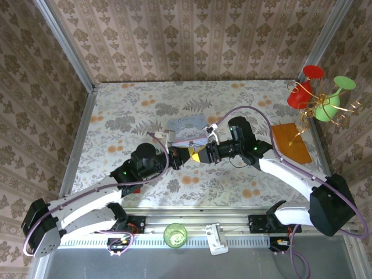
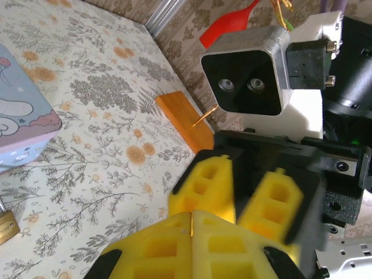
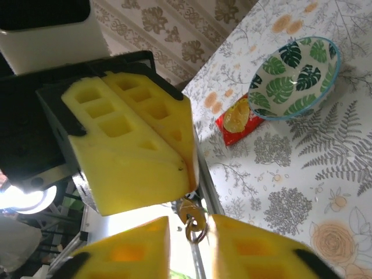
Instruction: Unlock the padlock with the key
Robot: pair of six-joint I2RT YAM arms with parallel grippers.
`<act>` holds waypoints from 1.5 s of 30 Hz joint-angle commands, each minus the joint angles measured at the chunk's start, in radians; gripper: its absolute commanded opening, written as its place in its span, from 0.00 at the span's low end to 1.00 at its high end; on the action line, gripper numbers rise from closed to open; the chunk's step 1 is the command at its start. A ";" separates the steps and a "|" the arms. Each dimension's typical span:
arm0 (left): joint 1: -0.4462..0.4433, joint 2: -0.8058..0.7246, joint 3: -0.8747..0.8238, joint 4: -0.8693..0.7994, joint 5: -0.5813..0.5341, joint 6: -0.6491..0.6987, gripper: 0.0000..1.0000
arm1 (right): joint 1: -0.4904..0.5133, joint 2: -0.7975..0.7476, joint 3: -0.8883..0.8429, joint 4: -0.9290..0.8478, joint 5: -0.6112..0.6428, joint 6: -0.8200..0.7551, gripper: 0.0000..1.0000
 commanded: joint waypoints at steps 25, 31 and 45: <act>0.000 0.028 -0.046 0.220 0.005 -0.069 0.00 | -0.024 -0.067 -0.121 0.360 -0.041 0.180 0.00; -0.001 -0.012 -0.045 0.116 -0.085 -0.058 0.69 | -0.027 -0.103 -0.118 0.206 0.009 0.109 0.00; 0.000 0.203 0.094 -0.205 -0.260 -0.092 1.00 | -0.064 0.066 -0.076 -0.258 0.443 0.008 0.00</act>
